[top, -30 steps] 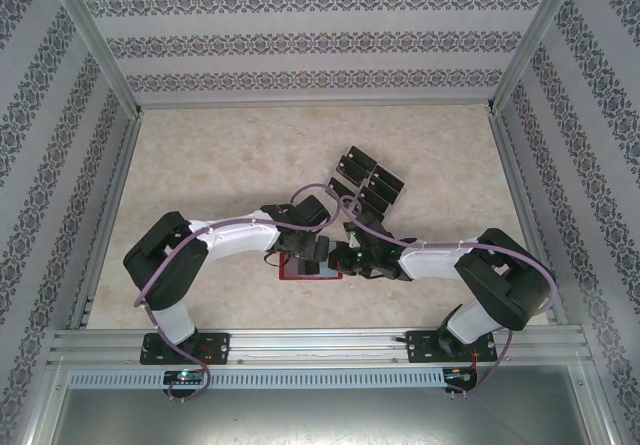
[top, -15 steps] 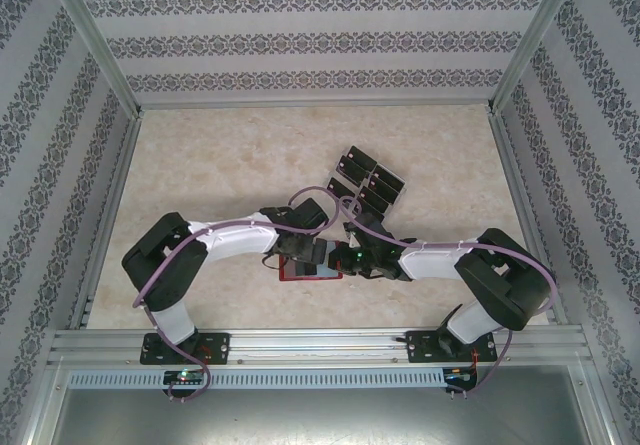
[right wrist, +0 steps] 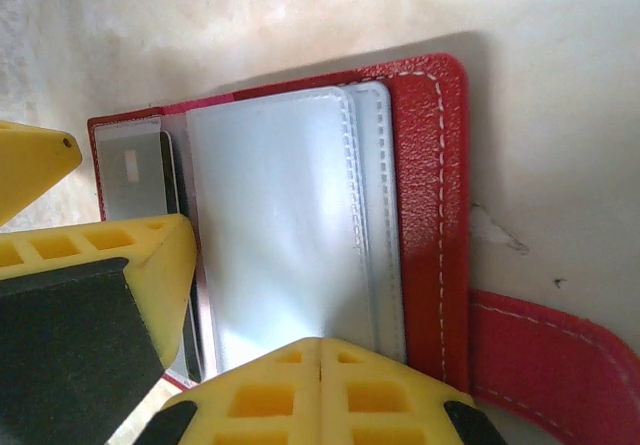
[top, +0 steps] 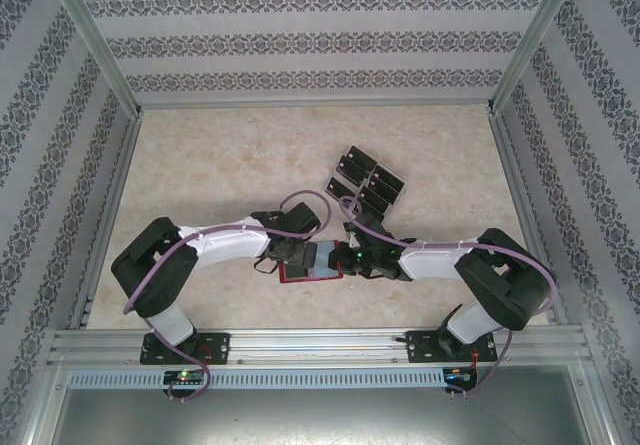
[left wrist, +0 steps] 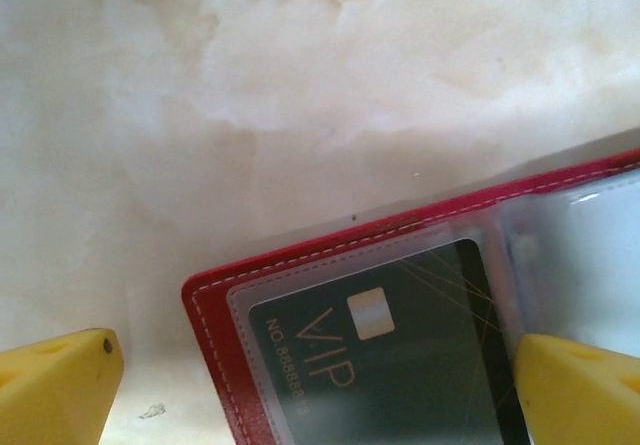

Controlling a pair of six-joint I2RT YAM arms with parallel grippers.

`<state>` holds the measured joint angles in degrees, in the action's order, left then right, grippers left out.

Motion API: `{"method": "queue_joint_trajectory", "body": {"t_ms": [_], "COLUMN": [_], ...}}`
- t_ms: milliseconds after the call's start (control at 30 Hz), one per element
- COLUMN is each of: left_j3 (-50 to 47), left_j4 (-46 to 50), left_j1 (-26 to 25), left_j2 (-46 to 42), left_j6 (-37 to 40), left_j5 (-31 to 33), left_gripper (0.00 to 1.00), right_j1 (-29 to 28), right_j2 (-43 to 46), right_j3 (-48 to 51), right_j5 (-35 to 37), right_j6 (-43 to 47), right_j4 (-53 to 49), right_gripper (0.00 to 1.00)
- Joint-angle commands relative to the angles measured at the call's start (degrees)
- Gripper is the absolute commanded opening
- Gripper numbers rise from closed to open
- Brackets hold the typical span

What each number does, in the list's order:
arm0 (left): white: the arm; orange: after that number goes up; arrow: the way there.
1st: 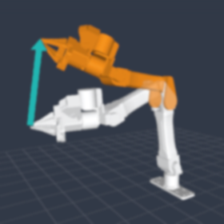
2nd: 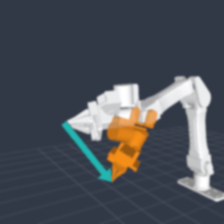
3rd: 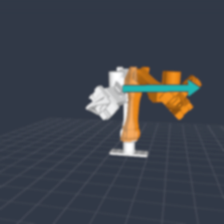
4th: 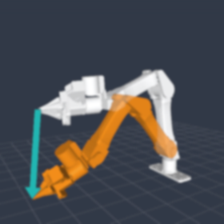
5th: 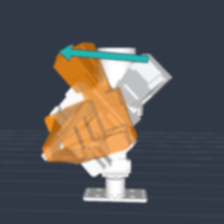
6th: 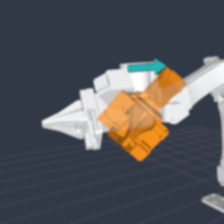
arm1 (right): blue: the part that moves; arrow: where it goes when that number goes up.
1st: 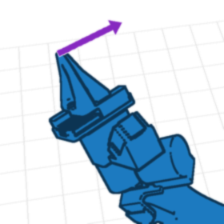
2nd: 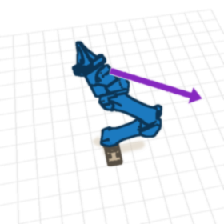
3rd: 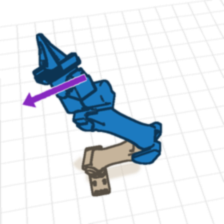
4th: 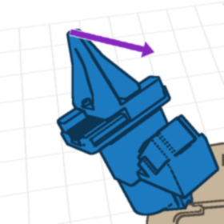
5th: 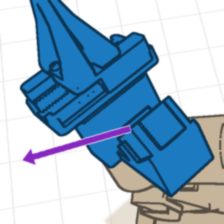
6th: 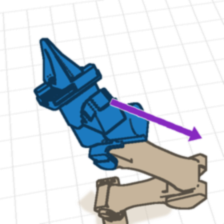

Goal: Put the credit cards into the card holder

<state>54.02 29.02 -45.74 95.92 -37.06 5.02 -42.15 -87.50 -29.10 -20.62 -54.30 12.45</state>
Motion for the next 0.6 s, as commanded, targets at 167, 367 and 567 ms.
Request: {"method": "queue_joint_trajectory", "body": {"t_ms": [167, 367, 567], "left_j3": [-2.6, -2.4, -0.8], "left_j4": [4.8, 2.9, 1.3], "left_j1": [1.4, 1.5, 1.8], "left_j2": [-2.6, -4.2, -7.1], "left_j6": [1.9, 3.1, 3.0], "left_j5": [2.8, 1.9, 0.6], "left_gripper": [1.00, 1.00, 1.00], "right_j1": [0.4, 0.4, 0.4], "right_j2": [-1.3, -1.2, 2.2], "right_j3": [1.3, 0.7, -2.4], "right_j5": [4.0, 3.2, 1.0], "right_j6": [-0.7, -0.5, 2.2], "right_j4": [-4.6, -4.2, -6.5], "right_gripper": [0.00, 0.00, 0.00]}}
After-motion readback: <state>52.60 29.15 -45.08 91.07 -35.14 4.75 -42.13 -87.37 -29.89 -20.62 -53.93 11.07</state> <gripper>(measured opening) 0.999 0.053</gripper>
